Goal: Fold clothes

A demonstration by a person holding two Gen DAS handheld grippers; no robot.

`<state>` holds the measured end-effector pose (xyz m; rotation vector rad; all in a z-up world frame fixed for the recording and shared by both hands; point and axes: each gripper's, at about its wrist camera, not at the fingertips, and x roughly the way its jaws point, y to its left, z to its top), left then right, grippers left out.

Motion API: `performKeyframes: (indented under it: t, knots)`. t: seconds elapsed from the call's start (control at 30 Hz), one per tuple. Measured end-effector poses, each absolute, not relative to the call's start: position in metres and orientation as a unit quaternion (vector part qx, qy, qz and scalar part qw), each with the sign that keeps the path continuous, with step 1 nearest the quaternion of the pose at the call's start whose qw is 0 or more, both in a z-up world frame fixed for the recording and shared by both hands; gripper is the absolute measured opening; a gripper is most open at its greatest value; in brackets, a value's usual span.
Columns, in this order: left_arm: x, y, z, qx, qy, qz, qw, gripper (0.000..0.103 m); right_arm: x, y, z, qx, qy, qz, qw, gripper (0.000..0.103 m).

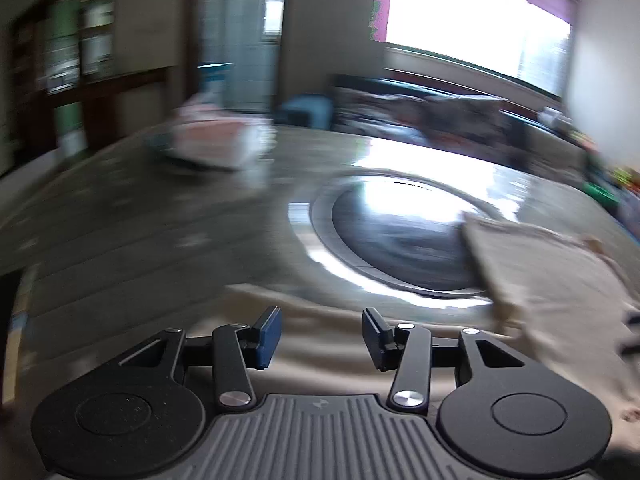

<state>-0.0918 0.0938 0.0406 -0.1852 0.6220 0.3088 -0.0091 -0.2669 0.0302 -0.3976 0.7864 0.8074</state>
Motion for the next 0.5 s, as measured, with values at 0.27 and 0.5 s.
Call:
performKeyframes:
  t: [0.27, 0.5]
  knots:
    - [-0.109, 0.125, 0.029, -0.124, 0.316, 0.207, 0.918, 0.054, -0.048, -0.225, 0.028, -0.225, 0.345, 0.439, 0.799, 0.055]
    - [-0.113, 0.138, 0.025, -0.162, 0.313, 0.231, 0.907, 0.051, -0.063, -0.213, 0.023, -0.238, 0.340, 0.451, 0.790, 0.056]
